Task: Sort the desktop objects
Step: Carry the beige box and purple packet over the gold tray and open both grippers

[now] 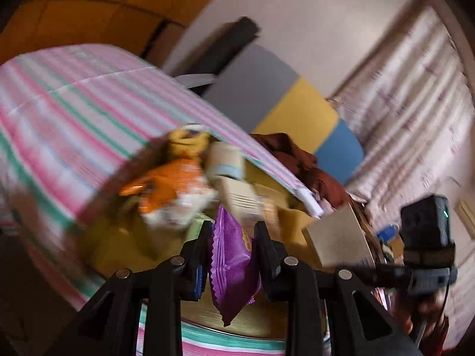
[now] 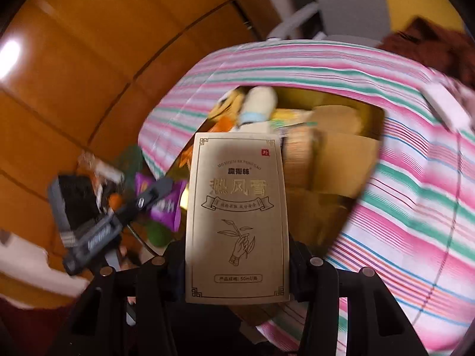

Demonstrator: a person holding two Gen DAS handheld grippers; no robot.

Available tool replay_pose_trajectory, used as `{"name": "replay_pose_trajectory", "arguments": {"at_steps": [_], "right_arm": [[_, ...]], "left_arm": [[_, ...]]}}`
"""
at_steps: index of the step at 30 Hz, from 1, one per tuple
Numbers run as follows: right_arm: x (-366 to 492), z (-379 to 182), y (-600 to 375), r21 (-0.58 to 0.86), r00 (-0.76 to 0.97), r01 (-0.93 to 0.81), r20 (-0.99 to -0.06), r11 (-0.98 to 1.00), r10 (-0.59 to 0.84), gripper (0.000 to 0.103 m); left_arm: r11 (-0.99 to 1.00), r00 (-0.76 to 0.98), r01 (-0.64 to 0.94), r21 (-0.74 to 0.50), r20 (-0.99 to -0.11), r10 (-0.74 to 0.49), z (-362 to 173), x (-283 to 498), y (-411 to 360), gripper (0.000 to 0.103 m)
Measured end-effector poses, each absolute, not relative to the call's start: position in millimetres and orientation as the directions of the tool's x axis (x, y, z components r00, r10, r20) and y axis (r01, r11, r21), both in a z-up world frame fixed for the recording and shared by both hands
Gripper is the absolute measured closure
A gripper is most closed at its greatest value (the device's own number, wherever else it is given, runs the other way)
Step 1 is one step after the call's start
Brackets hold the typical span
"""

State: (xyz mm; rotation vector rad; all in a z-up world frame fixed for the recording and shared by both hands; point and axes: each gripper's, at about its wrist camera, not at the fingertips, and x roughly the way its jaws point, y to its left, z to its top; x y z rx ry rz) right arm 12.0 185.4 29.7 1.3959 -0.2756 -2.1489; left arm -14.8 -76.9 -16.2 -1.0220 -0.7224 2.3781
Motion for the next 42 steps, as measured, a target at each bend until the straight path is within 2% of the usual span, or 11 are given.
{"name": "replay_pose_trajectory", "arguments": {"at_steps": [9, 11, 12, 13, 21, 24, 29, 35, 36, 39, 42], "right_arm": [[5, 4, 137, 0.239, -0.332, 0.423, -0.857, -0.874, -0.395, 0.050], [6, 4, 136, 0.226, -0.339, 0.429, -0.858, -0.875, -0.387, 0.047], [7, 5, 137, 0.231, -0.341, 0.434, -0.853, -0.871, -0.396, 0.044], [6, 6, 139, 0.239, -0.342, 0.435, -0.848, -0.868, -0.405, 0.039], [14, 16, 149, 0.269, -0.371, 0.410, -0.824, -0.872, -0.429, 0.033], [14, 16, 151, 0.287, -0.361, 0.406, -0.822, -0.868, -0.440, 0.042], [26, 11, 139, 0.293, -0.284, 0.465, -0.844, -0.836, -0.454, 0.041], [16, 18, 170, 0.433, -0.343, 0.334, -0.772, -0.837, -0.536, 0.020], [17, 22, 173, 0.427, -0.356, 0.337, -0.768, -0.839, -0.533, 0.022], [21, 25, 172, 0.379, -0.360, 0.358, -0.787, -0.853, -0.501, 0.050], [21, 21, 169, 0.366, -0.347, 0.368, -0.799, -0.855, -0.491, 0.055]], "left_arm": [[-0.813, -0.637, -0.141, -0.564, -0.578, 0.511, -35, -37, -90, 0.071], [-0.803, -0.642, -0.139, -0.579, -0.565, 0.518, -32, -34, -97, 0.058], [-0.806, -0.649, -0.132, -0.577, -0.564, 0.510, -30, -32, -98, 0.045], [-0.806, -0.661, -0.129, -0.577, -0.556, 0.504, -27, -29, -100, 0.042], [-0.818, -0.705, -0.067, -0.571, -0.553, 0.444, -13, -22, -109, 0.041], [-0.820, -0.708, -0.054, -0.569, -0.557, 0.433, -10, -19, -110, 0.041], [-0.821, -0.701, -0.064, -0.568, -0.560, 0.442, -8, -15, -107, 0.041], [-0.821, -0.694, -0.074, -0.566, -0.562, 0.450, -5, -11, -102, 0.041], [-0.820, -0.694, -0.076, -0.567, -0.560, 0.452, -5, -10, -102, 0.041], [-0.820, -0.693, -0.075, -0.568, -0.561, 0.452, -4, -10, -100, 0.041], [-0.816, -0.683, -0.083, -0.571, -0.564, 0.464, -4, -9, -95, 0.041]]}}
